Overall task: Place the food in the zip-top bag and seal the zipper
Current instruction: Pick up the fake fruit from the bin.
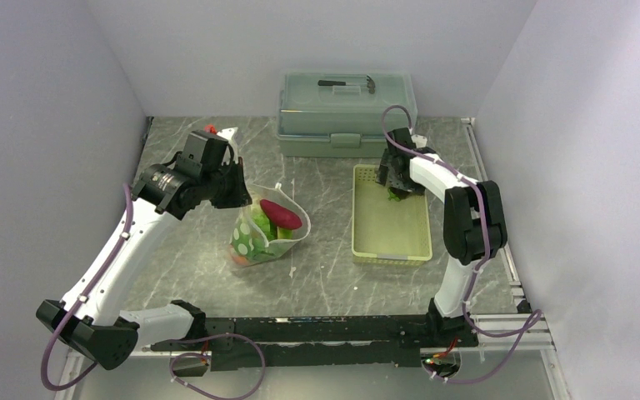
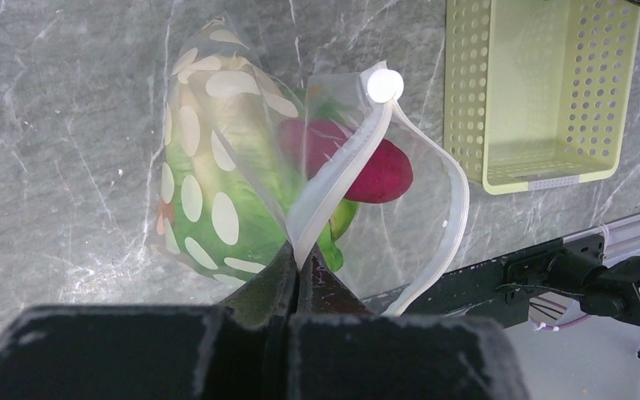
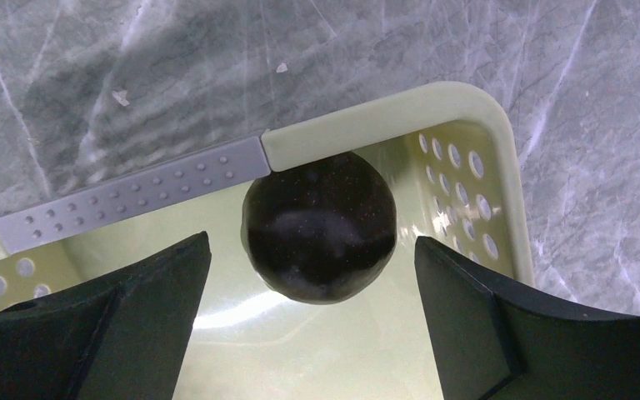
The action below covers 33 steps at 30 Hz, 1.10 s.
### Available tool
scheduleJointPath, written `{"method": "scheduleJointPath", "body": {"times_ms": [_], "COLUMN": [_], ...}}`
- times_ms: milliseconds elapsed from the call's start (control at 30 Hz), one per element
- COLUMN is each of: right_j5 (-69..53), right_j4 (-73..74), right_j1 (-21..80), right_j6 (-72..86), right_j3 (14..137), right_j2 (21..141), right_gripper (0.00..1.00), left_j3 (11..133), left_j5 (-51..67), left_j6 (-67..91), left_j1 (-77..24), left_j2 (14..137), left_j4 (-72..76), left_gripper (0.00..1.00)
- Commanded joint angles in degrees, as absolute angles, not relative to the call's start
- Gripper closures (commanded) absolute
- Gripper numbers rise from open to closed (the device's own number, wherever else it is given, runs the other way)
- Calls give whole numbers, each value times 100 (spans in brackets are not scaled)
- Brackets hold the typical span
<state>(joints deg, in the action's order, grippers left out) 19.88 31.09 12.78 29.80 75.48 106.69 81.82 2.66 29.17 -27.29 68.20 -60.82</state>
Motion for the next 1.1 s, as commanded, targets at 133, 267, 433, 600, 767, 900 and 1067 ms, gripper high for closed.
{"method": "scheduleJointPath", "body": {"times_ms": [133,267,433,600,767,900,1067], "right_j5": [2171,2146,1998,1880,1688,1582,1345], "right_j4": [2834,2769,2651,2636,2534,2488,2514], "right_j1": [1213,1183,1147,1139,1142,1140,1143], "right_j6": [2907,2915,2927,2948,2930,2909,2965], "right_j3": [7718,7688,7648,7642,7462,7302,7126], "right_j2": [10738,10751,10764,10753,10504,10215,9801], "right_gripper": [9,11,21,28,42,57,67], "left_j3": [8342,8317,8322,8324,8289,8275,8262], "left_j5": [330,326,319,298,334,358,419], "left_j6": [2925,2959,3004,3053,3088,3092,3068], "left_j1": [-2698,-2698,-2698,-2698,-2698,-2694,-2698], "left_j2": [6794,6770,6712,6646,6601,6615,6660], "left_j4": [-5822,-5836,-5882,-5936,-5909,-5865,-5786], "left_gripper": [100,100,100,100,100,100,100]}}
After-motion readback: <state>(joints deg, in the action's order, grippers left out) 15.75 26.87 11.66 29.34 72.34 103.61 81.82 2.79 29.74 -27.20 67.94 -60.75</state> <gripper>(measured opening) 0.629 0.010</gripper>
